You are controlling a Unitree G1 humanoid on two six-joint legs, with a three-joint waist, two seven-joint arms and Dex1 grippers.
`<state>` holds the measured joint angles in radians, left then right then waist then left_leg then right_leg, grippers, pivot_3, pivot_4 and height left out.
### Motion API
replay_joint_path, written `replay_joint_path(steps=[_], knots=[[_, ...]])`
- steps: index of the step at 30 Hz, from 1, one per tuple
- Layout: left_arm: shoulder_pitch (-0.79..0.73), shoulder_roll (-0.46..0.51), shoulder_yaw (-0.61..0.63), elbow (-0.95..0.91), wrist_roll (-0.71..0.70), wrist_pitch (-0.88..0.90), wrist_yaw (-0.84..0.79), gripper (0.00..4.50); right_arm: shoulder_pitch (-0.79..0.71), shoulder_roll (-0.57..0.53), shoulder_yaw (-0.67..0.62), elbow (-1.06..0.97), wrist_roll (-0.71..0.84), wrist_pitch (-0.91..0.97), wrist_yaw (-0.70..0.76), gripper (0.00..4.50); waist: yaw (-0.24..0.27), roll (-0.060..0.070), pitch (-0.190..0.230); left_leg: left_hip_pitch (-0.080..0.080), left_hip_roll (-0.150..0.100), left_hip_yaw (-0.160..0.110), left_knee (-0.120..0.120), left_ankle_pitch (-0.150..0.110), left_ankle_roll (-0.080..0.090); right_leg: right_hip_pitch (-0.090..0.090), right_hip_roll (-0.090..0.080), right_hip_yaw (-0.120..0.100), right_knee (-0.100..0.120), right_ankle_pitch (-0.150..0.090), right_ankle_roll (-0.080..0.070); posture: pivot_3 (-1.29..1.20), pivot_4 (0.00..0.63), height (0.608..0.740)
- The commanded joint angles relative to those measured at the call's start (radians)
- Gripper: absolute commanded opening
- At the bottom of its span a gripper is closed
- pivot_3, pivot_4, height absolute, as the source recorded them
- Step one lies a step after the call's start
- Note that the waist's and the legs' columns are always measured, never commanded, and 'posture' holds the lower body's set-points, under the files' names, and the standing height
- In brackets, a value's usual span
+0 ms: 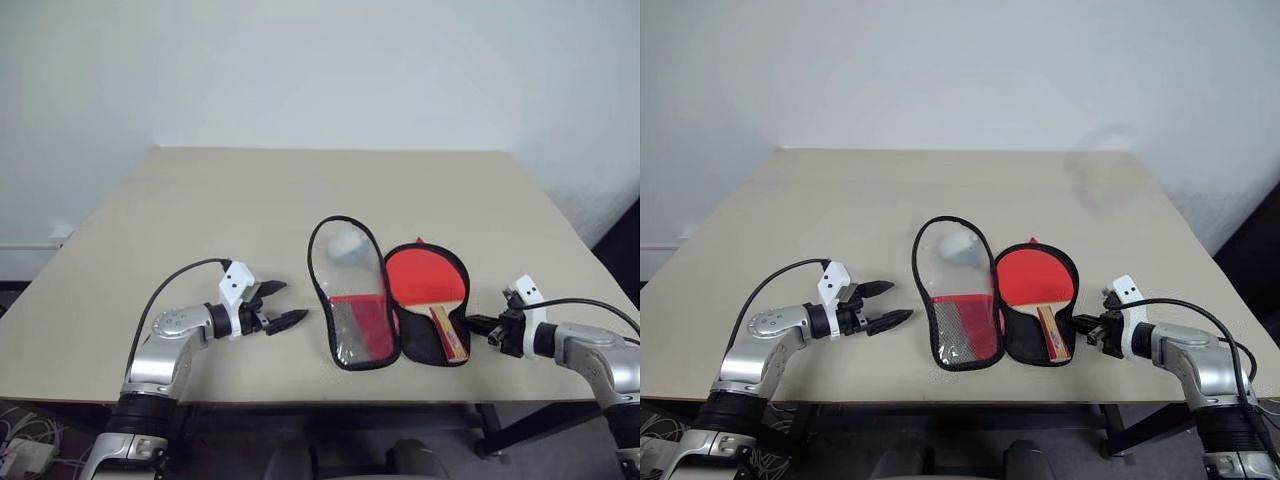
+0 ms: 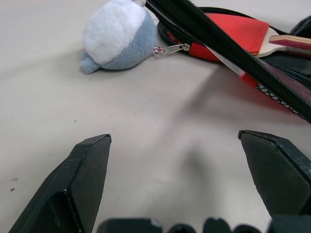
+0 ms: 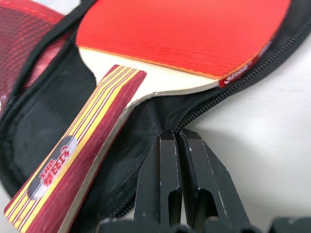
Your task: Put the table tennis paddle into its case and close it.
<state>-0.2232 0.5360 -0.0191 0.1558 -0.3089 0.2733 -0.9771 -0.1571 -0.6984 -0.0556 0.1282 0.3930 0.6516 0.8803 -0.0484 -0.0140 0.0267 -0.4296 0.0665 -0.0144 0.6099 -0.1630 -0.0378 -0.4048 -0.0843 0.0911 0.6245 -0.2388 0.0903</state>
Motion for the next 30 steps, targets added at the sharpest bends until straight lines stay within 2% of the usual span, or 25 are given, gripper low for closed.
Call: replay_joint_path(steps=[1, 4, 7, 15, 19, 23, 30], knots=[[-0.038, -0.006, -0.001, -0.023, -0.008, -0.001, -0.006, 4.50, -0.028, -0.006, -0.020, 0.004, -0.027, -0.043, -0.023, 0.02, 0.000, 0.000, 0.000, 0.000, 0.000, 0.000, 0.000, 0.000, 0.000, 0.000, 0.000, 0.000, 0.000, 0.000, 0.000, 0.00, 0.000, 0.740], [-0.054, -0.003, -0.014, -0.019, -0.015, 0.013, -0.032, 4.50, -0.050, 0.018, -0.060, 0.016, -0.027, -0.060, -0.078, 0.02, 0.000, 0.000, 0.000, 0.000, 0.000, 0.000, 0.000, 0.000, 0.000, 0.000, 0.000, 0.000, 0.000, 0.000, 0.000, 0.00, 0.000, 0.740], [-0.067, -0.008, -0.020, -0.016, -0.011, 0.011, -0.039, 4.50, -0.063, 0.018, -0.074, 0.032, -0.041, -0.063, -0.116, 0.67, -0.001, 0.000, 0.000, 0.000, 0.000, 0.000, 0.000, 0.000, 0.000, 0.000, 0.000, 0.000, 0.000, 0.000, 0.000, 0.00, 0.000, 0.740], [-0.098, -0.023, -0.048, 0.014, 0.013, -0.001, -0.039, 4.50, -0.079, 0.038, -0.131, 0.016, -0.009, -0.051, -0.154, 3.38, -0.001, 0.000, 0.000, 0.000, 0.000, 0.000, 0.000, 0.000, 0.000, 0.001, 0.000, 0.000, 0.000, 0.000, 0.000, 0.00, 0.000, 0.740], [-0.125, -0.039, -0.101, 0.041, 0.054, 0.004, -0.041, 4.50, -0.138, 0.105, -0.223, 0.039, 0.043, -0.048, -0.236, 3.38, -0.001, 0.000, 0.000, 0.000, 0.000, 0.000, 0.000, 0.000, 0.000, 0.001, 0.000, 0.000, 0.001, 0.000, 0.000, 0.00, 0.000, 0.740], [-0.196, -0.129, -0.160, 0.037, 0.086, 0.005, 0.005, 4.50, -0.179, 0.176, -0.254, 0.029, 0.047, -0.081, -0.312, 3.38, 0.002, 0.000, 0.000, 0.000, -0.001, -0.001, 0.000, 0.000, 0.000, 0.002, 0.001, 0.000, 0.000, 0.000, 0.000, 0.00, 0.000, 0.740], [-0.265, -0.271, -0.224, 0.030, 0.120, -0.016, 0.055, 4.50, -0.243, 0.255, -0.364, 0.019, 0.150, -0.075, -0.401, 3.38, -0.001, 0.001, 0.001, 0.000, -0.001, -0.001, 0.000, 0.003, 0.005, 0.006, 0.001, 0.001, 0.000, 0.000, 0.001, 0.00, 0.000, 0.740]])
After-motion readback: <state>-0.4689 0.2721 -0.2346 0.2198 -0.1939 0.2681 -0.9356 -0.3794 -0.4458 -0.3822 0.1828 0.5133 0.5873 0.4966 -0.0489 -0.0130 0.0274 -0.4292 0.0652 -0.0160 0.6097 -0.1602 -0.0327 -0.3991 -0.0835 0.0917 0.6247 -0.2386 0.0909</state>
